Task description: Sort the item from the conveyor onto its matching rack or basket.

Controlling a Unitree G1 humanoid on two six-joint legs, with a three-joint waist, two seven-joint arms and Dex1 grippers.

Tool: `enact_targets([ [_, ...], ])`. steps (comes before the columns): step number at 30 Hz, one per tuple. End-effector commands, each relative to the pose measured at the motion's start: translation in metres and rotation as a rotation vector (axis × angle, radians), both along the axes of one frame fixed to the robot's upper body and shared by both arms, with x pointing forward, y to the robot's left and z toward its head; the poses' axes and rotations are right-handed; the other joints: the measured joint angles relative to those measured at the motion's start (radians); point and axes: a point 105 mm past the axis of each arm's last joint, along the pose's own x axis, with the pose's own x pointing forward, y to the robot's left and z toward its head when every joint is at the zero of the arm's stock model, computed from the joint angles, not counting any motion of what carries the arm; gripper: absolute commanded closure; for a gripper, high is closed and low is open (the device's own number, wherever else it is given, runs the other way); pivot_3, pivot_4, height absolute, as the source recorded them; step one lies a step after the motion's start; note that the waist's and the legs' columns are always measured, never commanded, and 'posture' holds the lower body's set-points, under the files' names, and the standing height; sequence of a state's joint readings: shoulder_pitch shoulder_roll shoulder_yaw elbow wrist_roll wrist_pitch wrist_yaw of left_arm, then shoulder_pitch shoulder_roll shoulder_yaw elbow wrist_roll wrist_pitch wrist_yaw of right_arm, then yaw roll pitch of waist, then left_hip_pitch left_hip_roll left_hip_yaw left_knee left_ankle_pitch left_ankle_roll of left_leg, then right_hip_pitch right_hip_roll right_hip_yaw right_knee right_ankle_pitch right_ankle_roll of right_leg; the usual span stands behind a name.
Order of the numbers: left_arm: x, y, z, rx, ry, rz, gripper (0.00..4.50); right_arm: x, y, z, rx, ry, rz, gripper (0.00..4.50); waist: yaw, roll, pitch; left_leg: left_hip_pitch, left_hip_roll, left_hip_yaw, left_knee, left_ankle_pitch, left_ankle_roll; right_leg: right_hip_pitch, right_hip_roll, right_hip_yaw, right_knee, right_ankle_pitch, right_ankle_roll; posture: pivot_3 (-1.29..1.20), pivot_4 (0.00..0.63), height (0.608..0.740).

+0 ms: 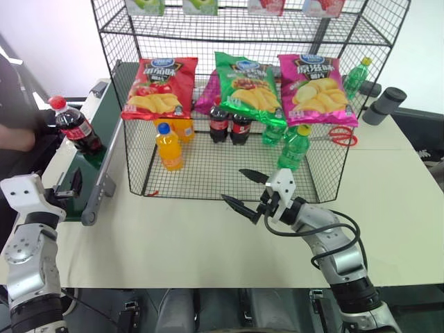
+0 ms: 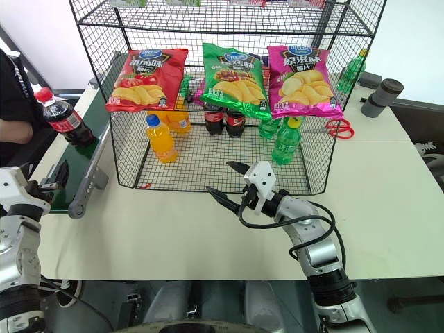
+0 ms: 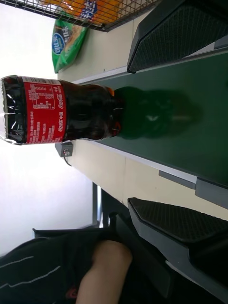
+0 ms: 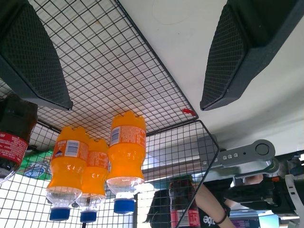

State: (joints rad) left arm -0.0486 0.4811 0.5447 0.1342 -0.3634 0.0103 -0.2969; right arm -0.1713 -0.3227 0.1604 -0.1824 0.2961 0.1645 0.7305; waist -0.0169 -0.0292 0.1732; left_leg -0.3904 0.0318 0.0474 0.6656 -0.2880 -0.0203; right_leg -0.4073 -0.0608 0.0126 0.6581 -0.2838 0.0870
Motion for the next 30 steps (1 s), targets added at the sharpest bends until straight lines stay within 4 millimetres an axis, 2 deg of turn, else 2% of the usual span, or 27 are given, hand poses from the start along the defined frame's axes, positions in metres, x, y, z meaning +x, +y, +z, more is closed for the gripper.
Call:
enact_targets([
  [1, -0.001, -0.002, 0.018, 0.047, -0.048, -0.007, 0.00, -0.001, 0.003, 0.008, 0.012, -0.034, 0.009, 0.03, 0.000, 0.000, 0.000, 0.000, 0.000, 0.000, 0.000, 0.000, 0.000, 0.000, 0.000, 0.000, 0.000, 0.000, 0.000, 0.00, 0.150, 0.740],
  [6, -0.001, -0.007, 0.016, 0.060, -0.028, -0.028, 0.00, -0.003, 0.004, 0.010, 0.021, -0.029, 0.028, 0.03, 0.000, 0.000, 0.000, 0.000, 0.000, 0.000, 0.000, 0.000, 0.000, 0.000, 0.000, 0.000, 0.000, 0.000, 0.000, 0.00, 0.150, 0.740],
  [11, 0.000, -0.009, 0.015, 0.056, -0.020, -0.038, 0.00, -0.014, 0.008, 0.008, 0.010, 0.000, 0.117, 0.03, 0.000, 0.000, 0.000, 0.000, 0.000, 0.000, 0.000, 0.000, 0.000, 0.000, 0.000, 0.000, 0.000, 0.000, 0.000, 0.00, 0.150, 0.740],
  [30, -0.002, -0.007, 0.013, 0.041, -0.016, -0.023, 0.00, -0.016, 0.011, 0.005, -0.003, -0.003, 0.118, 0.03, 0.000, 0.000, 0.000, 0.000, 0.000, 0.000, -0.001, 0.000, 0.000, 0.000, -0.001, 0.000, -0.001, 0.000, 0.000, 0.00, 0.150, 0.740],
])
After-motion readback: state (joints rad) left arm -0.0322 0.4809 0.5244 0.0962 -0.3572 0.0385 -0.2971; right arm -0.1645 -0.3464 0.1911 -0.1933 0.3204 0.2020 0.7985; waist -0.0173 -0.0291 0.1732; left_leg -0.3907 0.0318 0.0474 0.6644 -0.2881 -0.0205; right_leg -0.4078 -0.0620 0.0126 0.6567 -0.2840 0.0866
